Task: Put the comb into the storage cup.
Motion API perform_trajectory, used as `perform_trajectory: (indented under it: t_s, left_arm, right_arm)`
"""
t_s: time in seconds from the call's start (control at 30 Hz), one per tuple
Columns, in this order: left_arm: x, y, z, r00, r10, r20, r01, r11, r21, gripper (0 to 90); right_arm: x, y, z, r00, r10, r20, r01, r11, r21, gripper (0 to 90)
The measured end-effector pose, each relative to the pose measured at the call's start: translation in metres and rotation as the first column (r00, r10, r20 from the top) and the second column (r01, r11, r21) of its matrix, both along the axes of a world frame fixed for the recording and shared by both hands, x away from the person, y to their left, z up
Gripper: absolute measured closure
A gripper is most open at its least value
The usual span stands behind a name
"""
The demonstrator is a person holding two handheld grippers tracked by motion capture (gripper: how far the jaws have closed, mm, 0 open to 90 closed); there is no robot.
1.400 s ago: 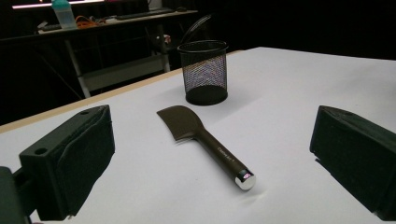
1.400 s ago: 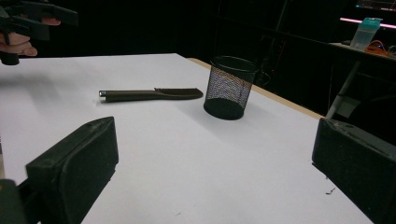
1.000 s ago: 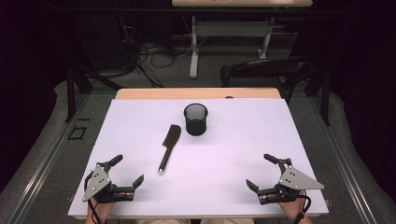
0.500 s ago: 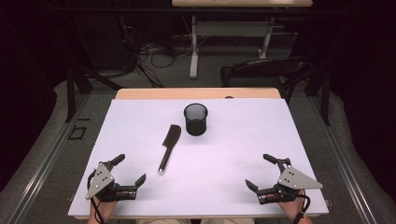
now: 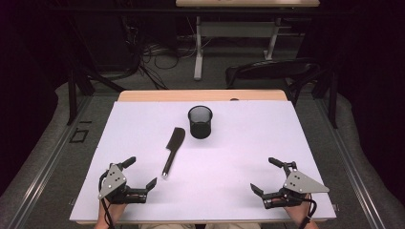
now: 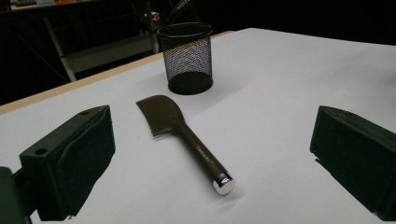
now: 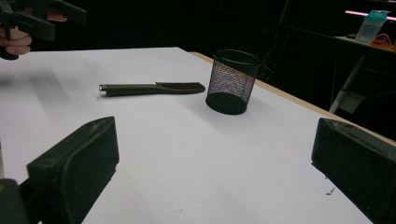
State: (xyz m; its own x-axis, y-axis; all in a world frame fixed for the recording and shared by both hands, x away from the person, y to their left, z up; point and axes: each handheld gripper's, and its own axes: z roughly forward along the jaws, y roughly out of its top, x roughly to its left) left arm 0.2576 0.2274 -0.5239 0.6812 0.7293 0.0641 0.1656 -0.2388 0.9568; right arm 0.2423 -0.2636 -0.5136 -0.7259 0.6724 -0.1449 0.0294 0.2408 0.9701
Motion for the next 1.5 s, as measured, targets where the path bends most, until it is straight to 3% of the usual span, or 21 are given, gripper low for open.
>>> perform_trajectory:
  t_s: [0.53,1.2,1.5]
  left_arm:
    - [0.019,-0.01,0.003,0.9982,-0.012,-0.06,0.014,0.9996,0.027,0.0]
    - [0.025,-0.015,0.002,0.9961,-0.015,-0.086,0.019,0.9988,0.046,0.0]
    - [0.039,-0.021,0.001,0.9959,-0.003,-0.09,0.007,0.999,0.045,0.1]
  right_arm:
    - [0.0,0.0,-0.001,1.0,0.002,0.001,-0.002,1.0,-0.006,0.2]
    - [0.0,0.001,-0.001,1.0,-0.001,0.005,0.001,1.0,-0.014,0.2]
    - [0.0,0.002,-0.001,1.0,0.001,0.004,-0.001,1.0,-0.007,0.2]
